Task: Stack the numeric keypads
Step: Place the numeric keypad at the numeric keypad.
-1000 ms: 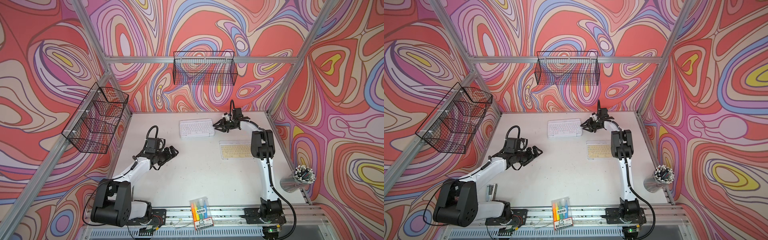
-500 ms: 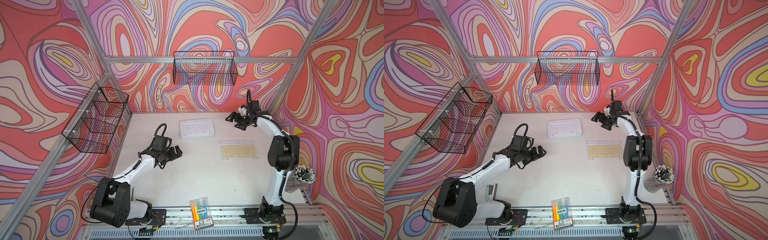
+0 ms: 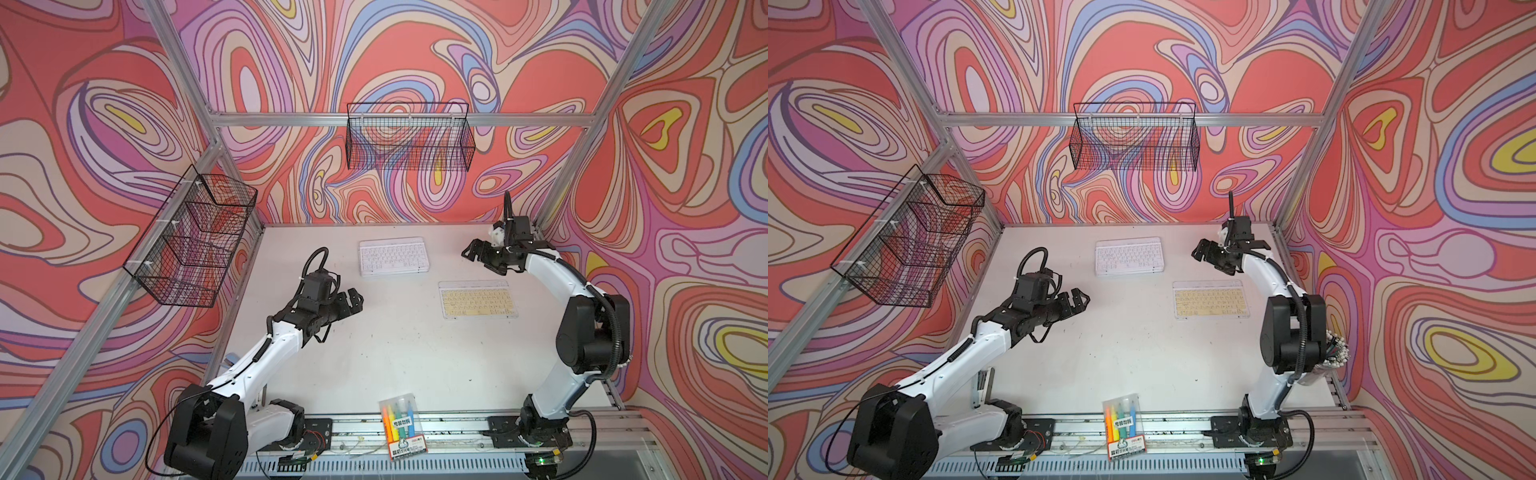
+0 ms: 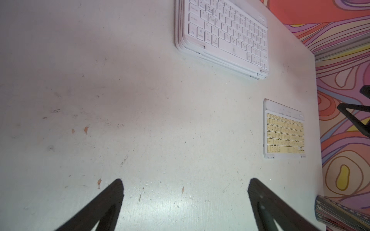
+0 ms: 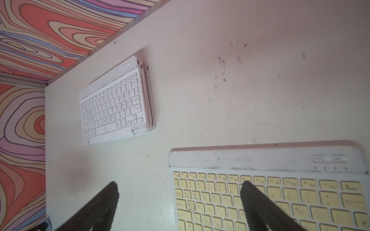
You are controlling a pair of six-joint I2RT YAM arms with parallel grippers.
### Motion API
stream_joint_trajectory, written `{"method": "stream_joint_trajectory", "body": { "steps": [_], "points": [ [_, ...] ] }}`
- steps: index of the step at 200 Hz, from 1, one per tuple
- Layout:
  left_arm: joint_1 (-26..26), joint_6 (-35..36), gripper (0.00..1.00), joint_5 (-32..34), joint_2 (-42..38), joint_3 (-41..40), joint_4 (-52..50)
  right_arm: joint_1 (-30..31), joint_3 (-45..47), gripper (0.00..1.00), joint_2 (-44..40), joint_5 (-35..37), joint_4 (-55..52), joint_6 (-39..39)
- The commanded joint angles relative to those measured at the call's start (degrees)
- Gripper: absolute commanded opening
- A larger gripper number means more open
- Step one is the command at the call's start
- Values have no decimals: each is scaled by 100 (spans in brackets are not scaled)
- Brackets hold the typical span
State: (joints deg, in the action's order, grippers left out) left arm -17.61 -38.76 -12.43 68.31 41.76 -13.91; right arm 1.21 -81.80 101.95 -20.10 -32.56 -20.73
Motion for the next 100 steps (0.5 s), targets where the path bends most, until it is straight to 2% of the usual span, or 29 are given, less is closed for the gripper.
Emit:
{"method": "stream_joint_trajectory", "body": {
  "steps": [1, 28, 60, 100],
  "points": [
    [-23, -66, 100, -231, -79, -75, 229, 10, 120, 98, 93, 508, -139, 154],
    [-23, 346, 100, 56, -105, 58, -348, 10, 483, 98, 94, 1158, -45, 85],
    [-20, 224, 100, -287, -261, -288, 231, -66, 758, 98, 78, 1647, 2, 117],
    [-23, 259, 100, -289, -135, -221, 144, -231, 784, 98, 314, 2010, -118, -32]
  ]
}}
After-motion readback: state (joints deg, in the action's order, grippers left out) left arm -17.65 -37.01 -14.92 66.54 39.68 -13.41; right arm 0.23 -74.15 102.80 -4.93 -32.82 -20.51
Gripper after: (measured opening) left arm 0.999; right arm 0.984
